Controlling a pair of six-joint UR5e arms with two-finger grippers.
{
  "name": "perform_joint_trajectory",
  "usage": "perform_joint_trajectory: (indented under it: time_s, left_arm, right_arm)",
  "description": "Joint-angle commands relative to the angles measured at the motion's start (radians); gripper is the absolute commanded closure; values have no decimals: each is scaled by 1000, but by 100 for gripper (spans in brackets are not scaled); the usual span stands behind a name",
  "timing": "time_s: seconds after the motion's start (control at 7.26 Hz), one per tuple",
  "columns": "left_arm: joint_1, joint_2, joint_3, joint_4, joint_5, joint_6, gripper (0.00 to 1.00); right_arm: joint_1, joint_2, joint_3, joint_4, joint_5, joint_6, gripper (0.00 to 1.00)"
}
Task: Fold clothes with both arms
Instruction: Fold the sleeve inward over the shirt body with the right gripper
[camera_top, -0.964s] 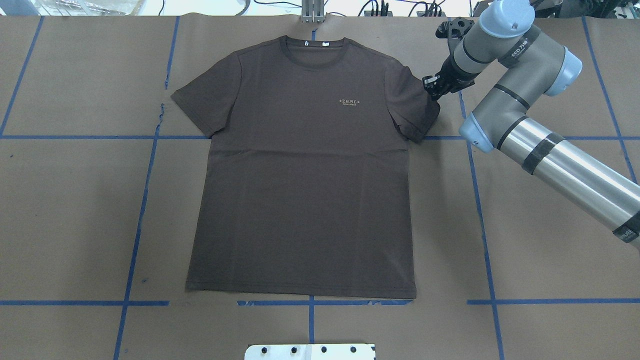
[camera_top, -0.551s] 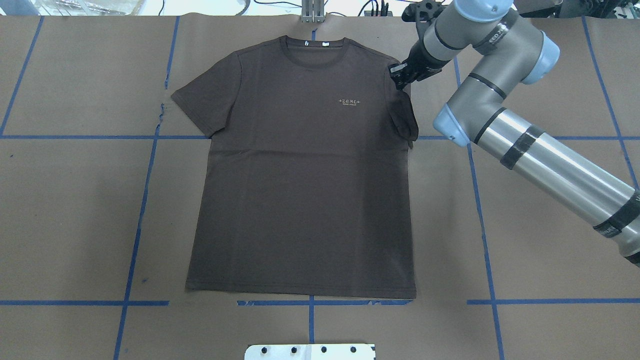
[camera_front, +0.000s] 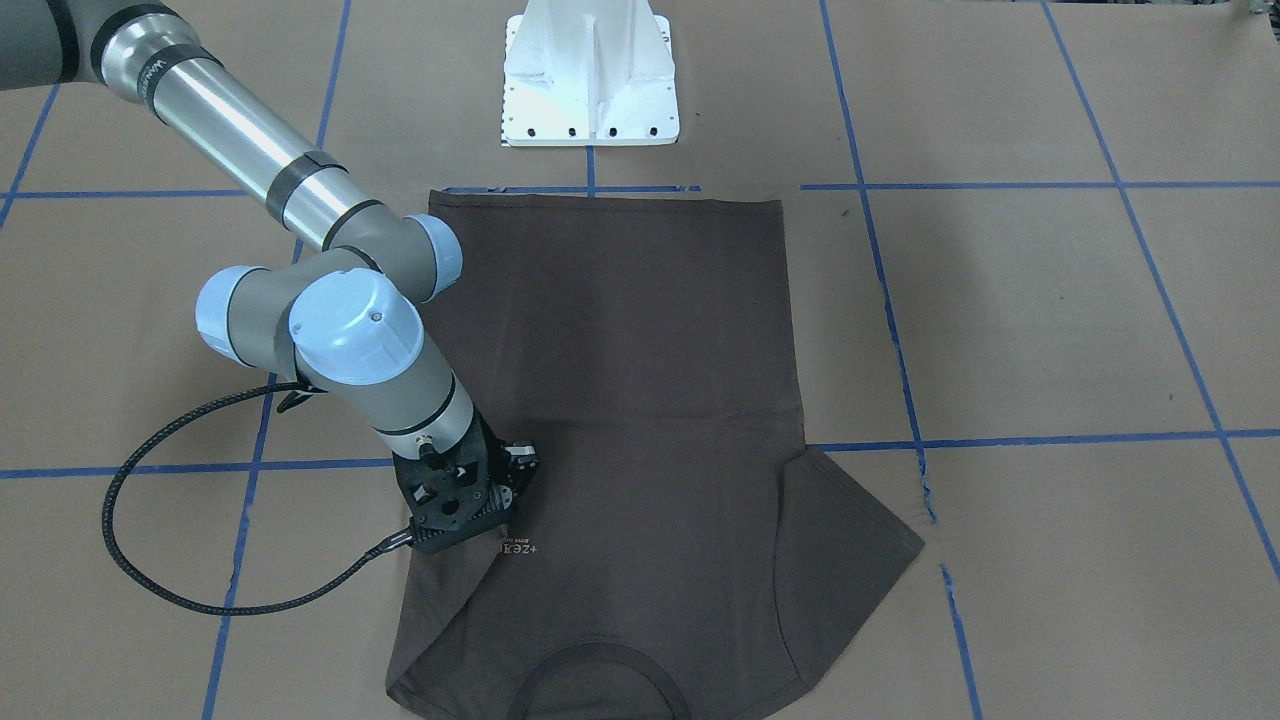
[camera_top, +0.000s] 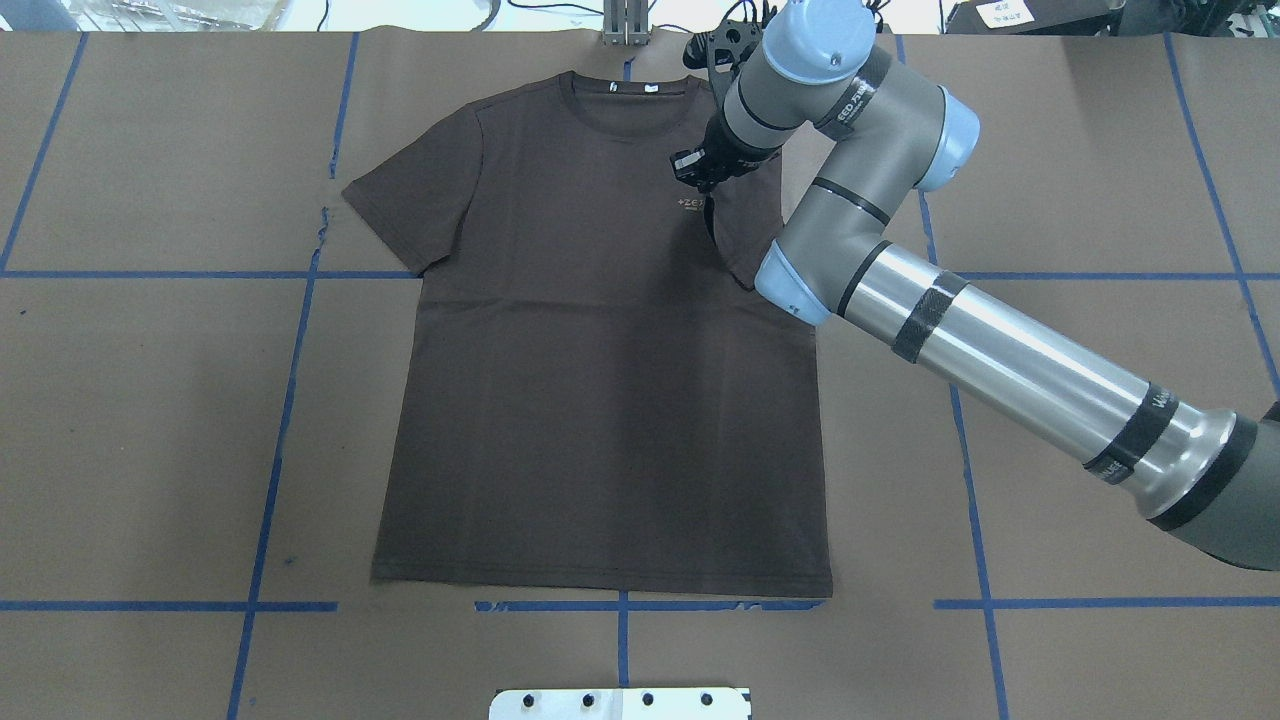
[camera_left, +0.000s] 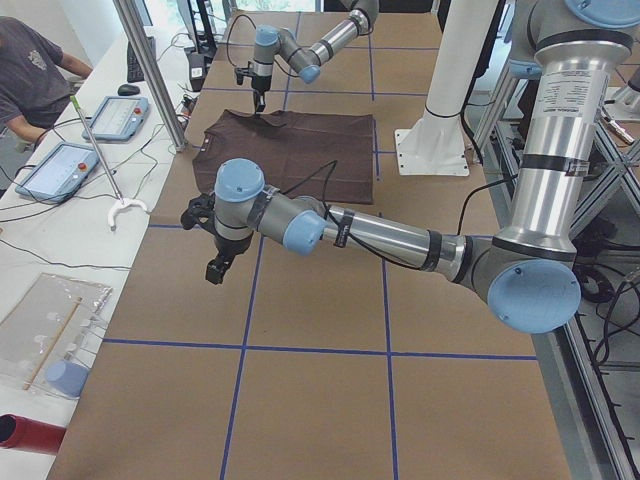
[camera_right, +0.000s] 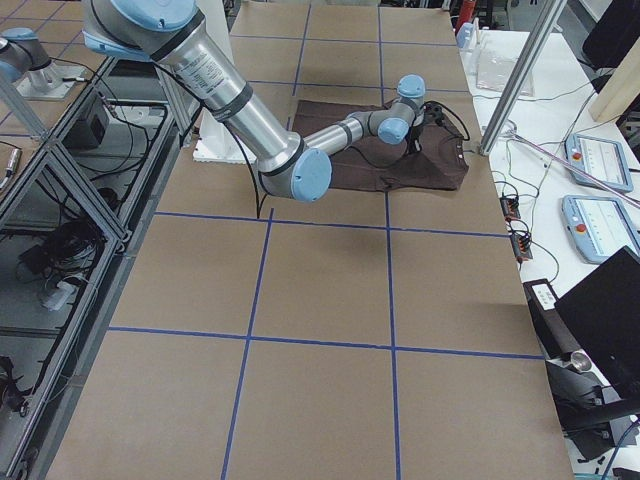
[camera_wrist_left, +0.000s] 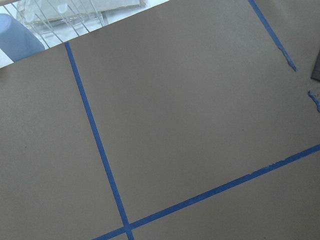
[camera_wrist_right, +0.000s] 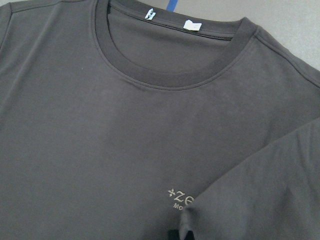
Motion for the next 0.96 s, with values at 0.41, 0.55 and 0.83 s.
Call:
perform_joint_trajectory:
  time_s: [0.41,0.55,0.83]
  left_arm:
    - [27,-37,2,-30,5,-93,0]
    - [107,-76,5,-81,9,-265,0]
    - [248,-145,7,-209,70,-679,0]
  right_arm:
    - [-4,-7,22,-11,28,99,0]
    - [29,-60,104,-105,128,98,0]
    - [87,-215,434,-437,170,88,0]
